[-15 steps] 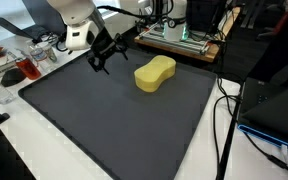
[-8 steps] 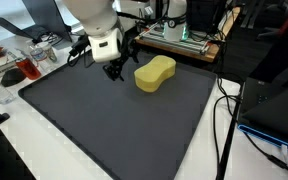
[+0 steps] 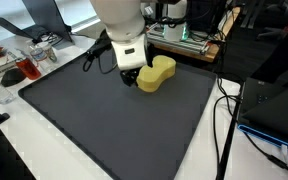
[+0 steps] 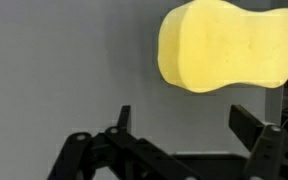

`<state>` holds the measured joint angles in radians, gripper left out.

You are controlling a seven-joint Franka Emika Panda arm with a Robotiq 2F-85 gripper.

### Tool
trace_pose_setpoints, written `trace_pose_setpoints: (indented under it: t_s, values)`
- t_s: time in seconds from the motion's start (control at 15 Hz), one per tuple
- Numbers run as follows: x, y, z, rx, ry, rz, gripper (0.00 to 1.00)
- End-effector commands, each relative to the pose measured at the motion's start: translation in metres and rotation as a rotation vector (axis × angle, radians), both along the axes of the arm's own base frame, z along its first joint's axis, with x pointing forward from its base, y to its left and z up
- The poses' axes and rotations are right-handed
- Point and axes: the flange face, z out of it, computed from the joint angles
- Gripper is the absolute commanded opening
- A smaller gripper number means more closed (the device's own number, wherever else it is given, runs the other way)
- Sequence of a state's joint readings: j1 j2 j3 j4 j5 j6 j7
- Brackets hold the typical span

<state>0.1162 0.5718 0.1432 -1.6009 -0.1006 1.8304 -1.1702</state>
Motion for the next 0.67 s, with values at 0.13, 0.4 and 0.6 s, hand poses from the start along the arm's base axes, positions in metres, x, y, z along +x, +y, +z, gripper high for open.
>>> trace_pose_setpoints:
  t_s: [0.13, 0.4, 0.6]
  values:
    - [-0.015, 0.049, 0.016, -0.131, -0.056, -0.216, 1.0]
    - [-0.031, 0.082, 0.021, -0.243, -0.158, -0.366, 1.0]
    - [-0.042, 0.092, 0.03, -0.33, -0.238, -0.473, 1.0]
